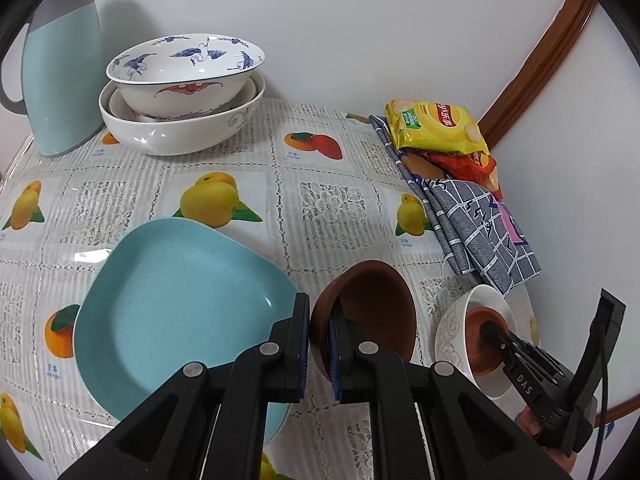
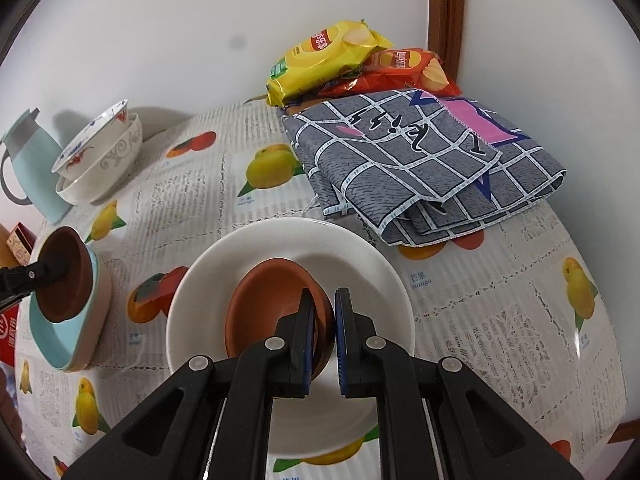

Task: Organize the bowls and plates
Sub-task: 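Lower the brown bowl into the white bowl and open the right tool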

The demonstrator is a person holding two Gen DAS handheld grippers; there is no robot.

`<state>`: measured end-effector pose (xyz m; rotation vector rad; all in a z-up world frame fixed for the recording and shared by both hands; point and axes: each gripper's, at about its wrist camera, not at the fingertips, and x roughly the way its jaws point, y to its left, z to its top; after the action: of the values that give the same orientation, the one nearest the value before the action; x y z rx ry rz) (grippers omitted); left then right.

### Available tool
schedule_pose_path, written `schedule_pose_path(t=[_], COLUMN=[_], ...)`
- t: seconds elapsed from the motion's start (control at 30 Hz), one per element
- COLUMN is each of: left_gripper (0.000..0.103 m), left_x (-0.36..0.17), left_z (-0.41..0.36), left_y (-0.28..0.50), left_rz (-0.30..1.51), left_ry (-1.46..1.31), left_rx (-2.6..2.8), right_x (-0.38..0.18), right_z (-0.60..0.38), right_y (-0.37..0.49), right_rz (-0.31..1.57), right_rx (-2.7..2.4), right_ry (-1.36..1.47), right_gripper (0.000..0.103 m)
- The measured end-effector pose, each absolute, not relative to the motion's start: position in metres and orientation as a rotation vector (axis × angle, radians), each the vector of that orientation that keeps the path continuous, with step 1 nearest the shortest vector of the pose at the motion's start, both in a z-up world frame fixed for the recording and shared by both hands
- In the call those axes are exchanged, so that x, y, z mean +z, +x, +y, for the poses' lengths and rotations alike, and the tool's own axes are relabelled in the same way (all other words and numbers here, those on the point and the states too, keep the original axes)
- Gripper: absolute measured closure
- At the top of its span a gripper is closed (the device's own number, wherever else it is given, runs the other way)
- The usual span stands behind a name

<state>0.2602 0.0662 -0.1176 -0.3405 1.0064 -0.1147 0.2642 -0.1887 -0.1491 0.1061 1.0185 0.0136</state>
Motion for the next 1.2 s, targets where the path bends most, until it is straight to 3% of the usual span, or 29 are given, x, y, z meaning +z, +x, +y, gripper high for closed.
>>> schedule_pose_path(t=[0.47, 1.1, 1.2], left_gripper=[0.094, 0.094, 0.094], left_x=[-0.122, -0.128, -0.128], left_z=[0.064, 0.06, 0.057], left_y=[0.261, 0.257, 0.254], left_rz=[1.012, 1.048, 1.052], left_ry=[-0.343, -0.33, -0.32], left_rx=[-0.127, -0.122, -0.124], right_x=[-0.157, -0.168, -0.169], right_z=[-0.176, -0.168, -0.165], right_y=[0.273, 0.281, 0.28], right_rz=[1.057, 1.098, 1.098], right_rx=[0.001, 0.012, 0.02], right_ry=[-0.055, -0.149, -0.159], right_gripper=[0.093, 0.083, 0.077])
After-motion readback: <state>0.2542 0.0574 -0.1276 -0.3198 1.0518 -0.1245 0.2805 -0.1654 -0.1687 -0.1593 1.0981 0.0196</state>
